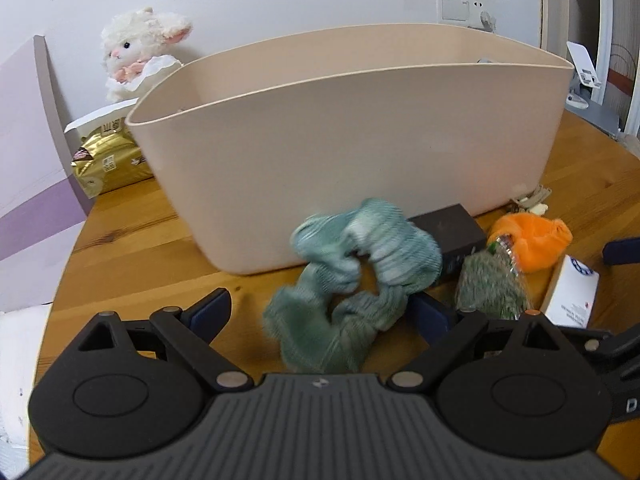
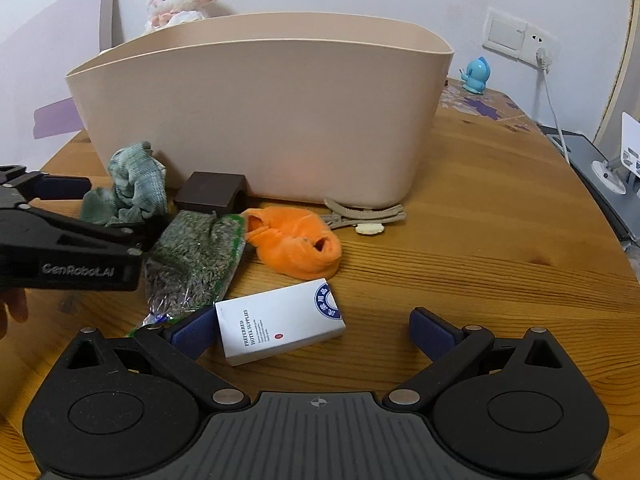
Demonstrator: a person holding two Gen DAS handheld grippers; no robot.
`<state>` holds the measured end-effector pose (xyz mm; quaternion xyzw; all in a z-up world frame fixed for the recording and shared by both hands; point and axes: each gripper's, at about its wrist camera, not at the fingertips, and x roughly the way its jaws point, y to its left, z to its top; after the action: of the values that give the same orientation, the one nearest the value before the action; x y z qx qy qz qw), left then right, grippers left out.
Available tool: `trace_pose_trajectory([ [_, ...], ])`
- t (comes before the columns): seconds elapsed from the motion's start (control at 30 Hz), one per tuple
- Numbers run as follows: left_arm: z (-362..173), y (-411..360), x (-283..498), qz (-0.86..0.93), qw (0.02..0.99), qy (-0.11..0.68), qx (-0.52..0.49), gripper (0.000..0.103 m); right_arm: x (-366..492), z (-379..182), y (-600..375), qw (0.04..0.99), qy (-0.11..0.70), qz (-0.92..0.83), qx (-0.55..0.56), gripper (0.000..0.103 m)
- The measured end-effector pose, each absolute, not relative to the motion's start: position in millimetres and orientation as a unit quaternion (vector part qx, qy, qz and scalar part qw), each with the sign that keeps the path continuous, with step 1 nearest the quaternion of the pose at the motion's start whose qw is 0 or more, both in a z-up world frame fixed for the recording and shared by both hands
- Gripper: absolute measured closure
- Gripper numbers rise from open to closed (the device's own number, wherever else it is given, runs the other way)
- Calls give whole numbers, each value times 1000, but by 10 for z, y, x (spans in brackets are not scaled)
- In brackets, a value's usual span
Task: Organize objects
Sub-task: 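Grasp the green scrunchie with the left tool while the right tool grasps the white box, then lift both items over the basket and release them inside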
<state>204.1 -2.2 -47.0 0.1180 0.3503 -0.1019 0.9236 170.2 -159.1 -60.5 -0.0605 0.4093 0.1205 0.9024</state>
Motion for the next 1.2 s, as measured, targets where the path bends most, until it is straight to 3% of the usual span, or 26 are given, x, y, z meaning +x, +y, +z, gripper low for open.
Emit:
trace_pose_trajectory([
  [0.3,-552,58,2085,-93,925,357,91,10,1780,-579,-1708,905,405,118,-57,0],
  [0.4,-555,122,2077,-98,925,361,72,24,1791,-564,-1736,904,408,116,-54,3],
  [0.47,-535,148,2070,-101,923,367,63,38,1749,-534,-1735,905,406,116,-53,15],
  [0.5,-521,156,2066,-101,921,370,60,41,1742,-520,-1742,906,403,118,-53,19],
  [0.57,-501,161,2052,-102,920,374,61,49,1701,-487,-1738,907,400,121,-53,39],
  [0.6,-494,158,2024,-103,919,375,62,52,1685,-473,-1740,907,400,121,-50,44],
  [0.63,-485,158,2010,-102,919,376,61,61,1667,-458,-1746,908,399,118,-49,48],
  [0.73,-461,160,1975,-100,917,381,60,72,1581,-450,-1763,909,396,118,-45,48],
  [0.83,-446,171,1896,-94,918,380,63,78,1507,-429,-1817,909,398,121,-36,48],
  [1.2,-75,214,1359,-80,936,338,53,79,1106,-4,-2049,929,344,133,-22,48],
])
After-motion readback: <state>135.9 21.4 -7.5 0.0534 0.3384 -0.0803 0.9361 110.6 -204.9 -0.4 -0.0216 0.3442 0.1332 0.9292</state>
